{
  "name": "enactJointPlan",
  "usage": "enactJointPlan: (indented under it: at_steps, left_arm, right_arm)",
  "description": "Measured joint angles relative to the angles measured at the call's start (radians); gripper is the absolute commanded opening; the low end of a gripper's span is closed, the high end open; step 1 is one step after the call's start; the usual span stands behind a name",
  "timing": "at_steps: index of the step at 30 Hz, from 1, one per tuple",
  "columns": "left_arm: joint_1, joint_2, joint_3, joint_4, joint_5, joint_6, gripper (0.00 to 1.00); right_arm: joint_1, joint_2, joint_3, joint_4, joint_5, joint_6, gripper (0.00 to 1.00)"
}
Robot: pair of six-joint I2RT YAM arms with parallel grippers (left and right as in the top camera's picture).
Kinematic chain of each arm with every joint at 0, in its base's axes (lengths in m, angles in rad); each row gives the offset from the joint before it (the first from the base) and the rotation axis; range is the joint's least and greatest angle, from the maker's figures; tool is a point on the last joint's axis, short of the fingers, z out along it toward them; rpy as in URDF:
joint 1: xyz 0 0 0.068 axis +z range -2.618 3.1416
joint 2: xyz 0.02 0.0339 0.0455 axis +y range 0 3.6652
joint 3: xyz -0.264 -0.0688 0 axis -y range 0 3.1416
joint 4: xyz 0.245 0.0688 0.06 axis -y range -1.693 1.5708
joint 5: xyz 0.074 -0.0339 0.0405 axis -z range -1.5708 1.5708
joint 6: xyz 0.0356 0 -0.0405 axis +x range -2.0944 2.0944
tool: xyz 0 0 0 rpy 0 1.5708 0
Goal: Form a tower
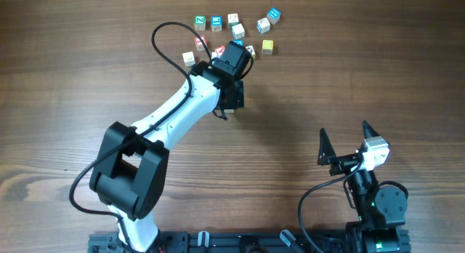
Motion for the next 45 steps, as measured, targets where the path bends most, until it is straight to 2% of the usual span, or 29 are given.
enactJointPlan:
  at_steps: [15, 28, 40, 45]
  left_arm:
    - [-0.032, 0.0, 0.0, 0.005, -0.032, 0.0, 0.08]
    - [-0.032, 0.0, 0.0, 0.006, -0.057, 0.002, 0.22]
    - [-0.032, 0.025, 0.0, 0.011, -0.058, 0.003, 0.21]
    - [-0.032, 0.026, 0.0, 0.011, -0.058, 0.006, 0.33]
  right_arm:
    - [0.0, 0.0, 0.0, 0.0, 0.0, 0.0, 1.0]
    - [0.0, 0.0, 0.0, 0.0, 0.0, 0.0, 1.0]
    - [0.0, 0.0, 0.0, 0.0, 0.0, 0.0, 1.0]
    - [0.0, 0.0, 0.0, 0.0, 0.0, 0.0, 1.0]
